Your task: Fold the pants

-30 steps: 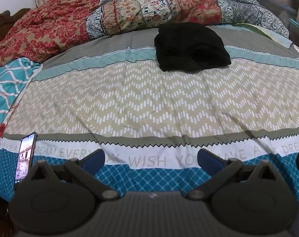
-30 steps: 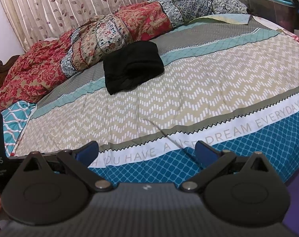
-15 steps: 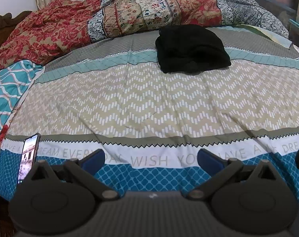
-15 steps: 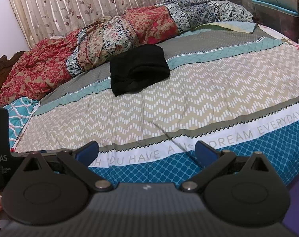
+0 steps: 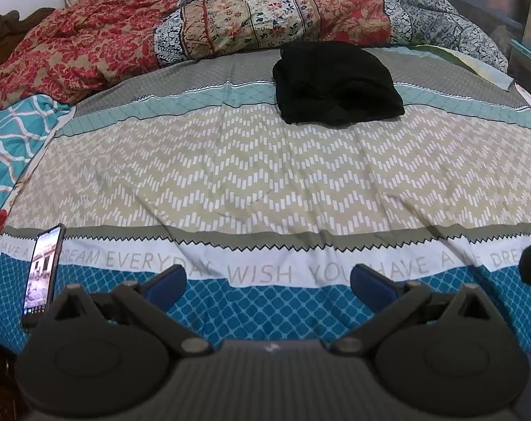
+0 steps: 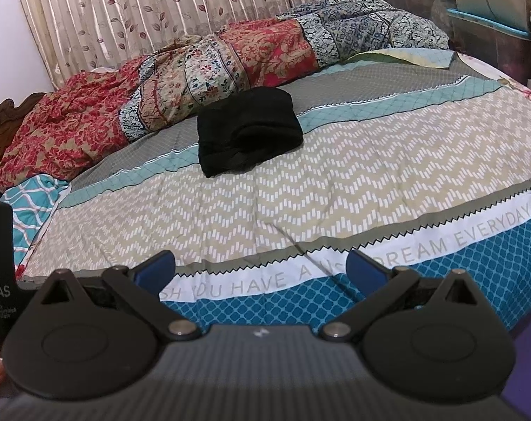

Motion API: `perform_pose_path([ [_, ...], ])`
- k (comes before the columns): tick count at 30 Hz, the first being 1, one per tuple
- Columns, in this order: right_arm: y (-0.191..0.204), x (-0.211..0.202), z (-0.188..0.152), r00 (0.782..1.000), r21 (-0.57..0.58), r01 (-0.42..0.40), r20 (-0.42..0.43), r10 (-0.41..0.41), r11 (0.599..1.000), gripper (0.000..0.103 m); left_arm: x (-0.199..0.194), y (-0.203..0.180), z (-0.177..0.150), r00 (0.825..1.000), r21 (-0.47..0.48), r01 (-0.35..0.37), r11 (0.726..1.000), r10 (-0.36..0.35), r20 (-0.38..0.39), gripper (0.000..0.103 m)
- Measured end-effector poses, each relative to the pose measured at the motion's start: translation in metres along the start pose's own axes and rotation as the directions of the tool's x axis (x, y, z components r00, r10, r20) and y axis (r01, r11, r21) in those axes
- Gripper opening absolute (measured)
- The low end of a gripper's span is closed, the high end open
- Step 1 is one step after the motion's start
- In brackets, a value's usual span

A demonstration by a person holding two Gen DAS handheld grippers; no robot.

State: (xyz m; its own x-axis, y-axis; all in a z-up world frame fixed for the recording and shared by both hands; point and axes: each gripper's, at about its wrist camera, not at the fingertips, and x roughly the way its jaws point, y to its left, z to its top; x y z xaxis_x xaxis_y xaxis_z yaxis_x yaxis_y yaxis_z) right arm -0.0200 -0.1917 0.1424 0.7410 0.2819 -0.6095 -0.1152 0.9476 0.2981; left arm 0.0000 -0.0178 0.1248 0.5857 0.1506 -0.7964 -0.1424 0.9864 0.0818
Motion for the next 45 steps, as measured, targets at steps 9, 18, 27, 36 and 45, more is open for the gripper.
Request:
perform_pose_path([
  [9,0.009,0.001,-0.001,1.000,-0.020,-0.008,-0.008,0.008,1.000,0.103,-0.003,0.005,-0.006,1.000,-0.002,-0.008,1.000,0.008,0.007,0.103],
  [18,0.015,0.001,-0.003,1.000,-0.026,-0.006,-0.013,0.006,1.000,0.103,-0.003,0.011,-0.011,1.000,-0.017,0.004,1.000,-0.004,-0.006,0.103],
  [27,0.022,-0.004,-0.003,1.000,-0.044,0.021,0.024,-0.020,0.999,0.103,-0.008,0.010,-0.014,1.000,-0.014,0.022,1.000,-0.022,0.010,0.103],
  [36,0.025,-0.005,-0.003,0.998,-0.065,0.031,0.047,-0.028,0.997,0.103,-0.010,0.011,-0.015,0.999,0.003,-0.015,1.000,0.015,0.045,0.103],
  [45,0.024,0.006,-0.008,0.996,-0.051,0.093,0.006,-0.093,0.994,0.103,-0.002,0.015,-0.024,0.996,0.026,-0.047,0.999,0.045,0.073,0.103],
])
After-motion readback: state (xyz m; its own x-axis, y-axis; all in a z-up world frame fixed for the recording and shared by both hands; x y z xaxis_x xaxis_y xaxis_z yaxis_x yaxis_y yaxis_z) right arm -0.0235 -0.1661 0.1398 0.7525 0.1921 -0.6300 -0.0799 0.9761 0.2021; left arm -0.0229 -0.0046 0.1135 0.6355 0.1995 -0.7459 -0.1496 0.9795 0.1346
